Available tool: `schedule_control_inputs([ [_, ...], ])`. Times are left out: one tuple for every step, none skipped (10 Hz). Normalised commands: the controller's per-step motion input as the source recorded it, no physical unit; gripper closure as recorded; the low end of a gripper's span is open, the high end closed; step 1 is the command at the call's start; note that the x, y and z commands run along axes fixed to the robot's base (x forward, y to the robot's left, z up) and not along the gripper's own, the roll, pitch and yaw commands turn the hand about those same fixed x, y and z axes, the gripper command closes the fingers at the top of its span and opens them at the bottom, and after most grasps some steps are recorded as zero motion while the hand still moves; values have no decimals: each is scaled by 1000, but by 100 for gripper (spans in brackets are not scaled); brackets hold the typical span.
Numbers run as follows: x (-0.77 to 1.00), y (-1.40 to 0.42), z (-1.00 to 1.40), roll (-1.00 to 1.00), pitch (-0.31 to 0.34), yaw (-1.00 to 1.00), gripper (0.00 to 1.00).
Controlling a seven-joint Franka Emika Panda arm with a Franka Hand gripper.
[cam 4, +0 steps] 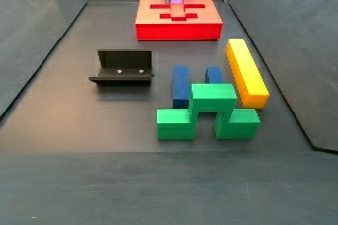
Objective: Pick up the blue object. Move up. Place the blue object on the fixture. Regrasp the blue object. Move to above the board. Insert the blue object.
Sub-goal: Pick up the blue object.
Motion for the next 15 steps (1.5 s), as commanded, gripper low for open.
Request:
schedule_control_inputs([
  [17,-20,0,0,0,0,0],
  [0,-57,0,14,0,0,0],
  [0,417,-14,-107,-57,0,0],
  [0,520,0,-117,-10,-71,0],
  [69,-60,-226,81,0,0,0],
  [337,-531,-251,233,99,0,0],
  [363,-509,-269,260,104,0,0],
  [360,-297,-300,227,91,0,0],
  [226,0,-331,140,7,-29,0],
  [63,0,-657,83,-16,-134,0],
  [0,0,-817,9,-66,-143,0],
  [0,0,-854,0,-113,-80,0],
  [174,0,-703,0,-124,0,0],
  [354,0,-520,-3,-120,0,0],
  [357,0,-523,-13,-150,0,0],
])
